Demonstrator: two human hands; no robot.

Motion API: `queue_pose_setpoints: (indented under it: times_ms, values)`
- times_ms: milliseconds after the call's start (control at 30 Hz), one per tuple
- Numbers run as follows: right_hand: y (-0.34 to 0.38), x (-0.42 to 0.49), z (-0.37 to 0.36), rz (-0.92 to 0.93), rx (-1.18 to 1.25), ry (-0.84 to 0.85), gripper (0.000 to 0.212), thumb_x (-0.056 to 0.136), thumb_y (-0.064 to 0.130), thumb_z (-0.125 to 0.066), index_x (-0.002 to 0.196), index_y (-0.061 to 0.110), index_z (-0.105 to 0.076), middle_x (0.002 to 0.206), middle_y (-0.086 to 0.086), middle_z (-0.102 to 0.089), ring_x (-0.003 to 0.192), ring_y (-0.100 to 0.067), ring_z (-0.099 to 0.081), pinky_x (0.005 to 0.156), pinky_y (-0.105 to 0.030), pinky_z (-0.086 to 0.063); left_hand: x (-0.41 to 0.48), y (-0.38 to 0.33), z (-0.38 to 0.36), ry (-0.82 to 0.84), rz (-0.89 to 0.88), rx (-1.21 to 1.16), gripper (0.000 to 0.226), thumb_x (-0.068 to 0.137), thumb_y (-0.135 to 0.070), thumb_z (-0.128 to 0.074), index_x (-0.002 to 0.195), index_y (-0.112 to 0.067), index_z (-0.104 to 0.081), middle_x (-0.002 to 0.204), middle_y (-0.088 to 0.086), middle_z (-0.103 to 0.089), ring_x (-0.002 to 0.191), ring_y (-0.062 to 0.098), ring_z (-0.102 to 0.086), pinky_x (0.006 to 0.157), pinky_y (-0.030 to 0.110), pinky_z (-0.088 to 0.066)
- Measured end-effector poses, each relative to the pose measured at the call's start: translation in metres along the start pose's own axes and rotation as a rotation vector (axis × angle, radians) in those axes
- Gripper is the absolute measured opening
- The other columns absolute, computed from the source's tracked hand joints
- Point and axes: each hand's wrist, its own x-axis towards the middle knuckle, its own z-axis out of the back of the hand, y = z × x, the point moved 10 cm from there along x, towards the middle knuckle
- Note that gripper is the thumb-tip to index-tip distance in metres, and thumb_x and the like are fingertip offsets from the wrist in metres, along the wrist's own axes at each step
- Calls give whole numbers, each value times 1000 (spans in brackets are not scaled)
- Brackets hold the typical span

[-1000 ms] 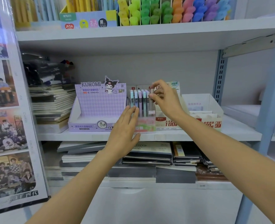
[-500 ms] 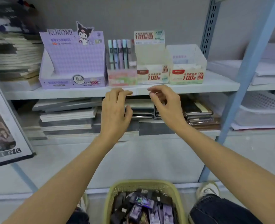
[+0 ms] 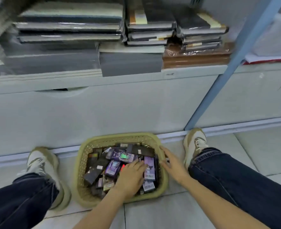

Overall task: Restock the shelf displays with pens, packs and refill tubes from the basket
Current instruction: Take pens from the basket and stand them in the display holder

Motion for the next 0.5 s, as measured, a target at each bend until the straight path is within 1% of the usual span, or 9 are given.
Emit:
queue_pose_setpoints:
  times_ms: [33,67,100,133,200,300,367,433,500]
  values:
    - [-3,0,-2,-4,41,-14,53,96,12,-56,145,14,-36,143,-1,-46,129,-19,-47,107,-36,-40,1,5,-4,-10,11,36,55,98,-35,-45,149,-16,-33,156,2,-31,144,21,-26,116,33,-23]
    - [-5,0,-2,-6,60,-42,53,96,11,-56,144,16,-36,139,2,-49,125,-18,-51,103,-36,-45,0,6,-3,-42,-2,44,55,93,-37,-54,142,-15,-45,147,4,-44,136,25,-41,110,35,-33]
    - [-5,1,0,-3,62,-69,52,95,11,-57,143,17,-38,136,3,-52,121,-18,-53,99,-36,-47,-2,6,1,-86,-25,46,52,84,-39,-66,130,-15,-58,133,3,-58,121,27,-56,100,35,-45]
    - [-3,3,1,7,62,-85,51,95,12,-58,142,17,-39,136,1,-53,119,-18,-55,98,-37,-47,-4,5,4,-139,-51,75,50,75,-41,-74,118,-17,-66,119,0,-65,106,25,-63,90,35,-51]
    - [2,7,0,44,55,-91,50,94,14,-59,140,14,-41,136,-4,-48,120,-19,-53,101,-38,-44,-9,8,6,-208,-79,92,47,71,-44,-78,109,-18,-69,111,-3,-67,97,22,-65,84,33,-53]
    - [13,9,11,112,-31,-209,42,91,12,-63,131,10,-51,140,-9,-39,130,-17,-40,112,-31,-32,-19,15,0,-222,-96,68,45,80,-44,-68,117,-18,-66,124,-2,-63,109,23,-60,93,36,-46]
    - [31,8,20,187,-113,-298,36,90,12,-64,125,10,-58,138,-7,-43,128,-16,-39,111,-30,-31,-27,21,-3,-222,-95,60,46,83,-40,-65,124,-19,-63,135,2,-57,121,25,-55,102,39,-41]
    - [51,10,11,272,-177,-248,29,90,13,-64,119,12,-62,123,-4,-56,115,-17,-51,100,-34,-43,-38,29,-2,-263,-60,70,46,87,-36,-60,129,-20,-59,145,5,-48,131,26,-48,109,45,-35]
    - [62,14,-18,269,-209,-72,24,91,14,-62,115,13,-62,111,-2,-61,99,-16,-58,86,-34,-50,-48,39,0,-282,-17,99,49,90,-37,-48,136,-20,-54,152,6,-40,138,26,-40,111,49,-28]
